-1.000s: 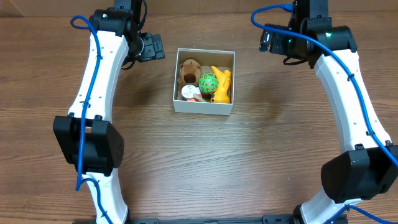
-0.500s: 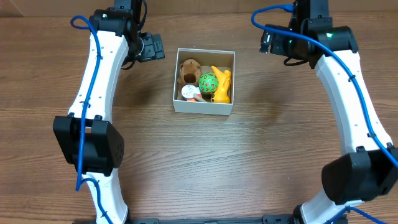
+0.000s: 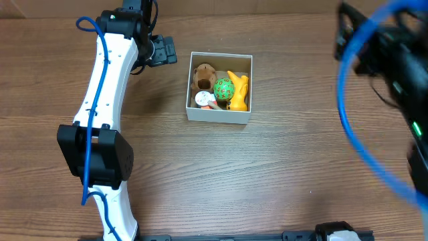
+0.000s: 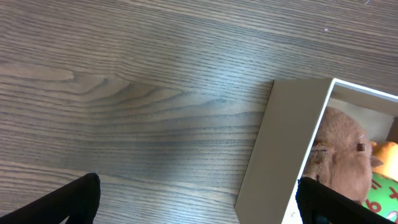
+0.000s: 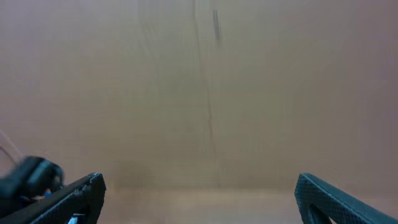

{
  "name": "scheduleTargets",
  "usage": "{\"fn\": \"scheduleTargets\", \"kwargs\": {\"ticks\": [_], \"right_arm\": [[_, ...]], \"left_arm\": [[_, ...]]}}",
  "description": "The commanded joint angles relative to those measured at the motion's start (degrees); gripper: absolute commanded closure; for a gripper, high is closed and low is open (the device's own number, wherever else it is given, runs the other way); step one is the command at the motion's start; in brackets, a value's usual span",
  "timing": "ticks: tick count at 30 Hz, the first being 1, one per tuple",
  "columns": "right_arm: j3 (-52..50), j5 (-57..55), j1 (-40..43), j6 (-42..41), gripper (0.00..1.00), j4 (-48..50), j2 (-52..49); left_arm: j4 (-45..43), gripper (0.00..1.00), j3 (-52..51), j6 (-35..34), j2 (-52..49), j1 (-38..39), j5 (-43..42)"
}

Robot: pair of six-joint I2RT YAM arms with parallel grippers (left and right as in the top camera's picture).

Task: Pack container

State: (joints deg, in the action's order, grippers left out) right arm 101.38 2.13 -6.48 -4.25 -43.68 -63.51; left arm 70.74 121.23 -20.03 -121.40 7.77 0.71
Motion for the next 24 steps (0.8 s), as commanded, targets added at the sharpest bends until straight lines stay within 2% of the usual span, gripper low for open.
{"fn": "scheduleTargets", "kwargs": {"ticks": [1, 6, 11, 12, 19, 24], "right_arm": [[-7.72, 0.13, -0.33, 7.63, 0.0, 2.58, 8.79], [-22.69, 0.07, -0.31, 10.47, 0.0, 10.88, 22.25], [-44.33, 0.09, -0.31, 10.73, 0.0, 24.65, 36.5], [-51.56, 0.13, -0.31, 10.71, 0.0, 28.79, 40.52], [-72.46, 0.13, -0.31, 10.69, 0.0, 37.94, 50.29], [-80.74, 0.07, -0.22, 10.51, 0.0, 38.6, 55.76]], "left_arm": [[-0.09, 0.0, 0.17, -0.76, 0.87, -0.24, -0.13], [-0.09, 0.0, 0.17, -0.76, 0.87, -0.24, -0.11], [-0.07, 0.0, 0.17, -0.76, 0.87, -0.24, -0.13], [-0.09, 0.0, 0.17, -0.76, 0.87, -0.24, -0.11], [-0.07, 0.0, 0.17, -0.76, 0.87, -0.26, -0.13], [-0.09, 0.0, 0.17, -0.76, 0.87, -0.24, -0.13]]}}
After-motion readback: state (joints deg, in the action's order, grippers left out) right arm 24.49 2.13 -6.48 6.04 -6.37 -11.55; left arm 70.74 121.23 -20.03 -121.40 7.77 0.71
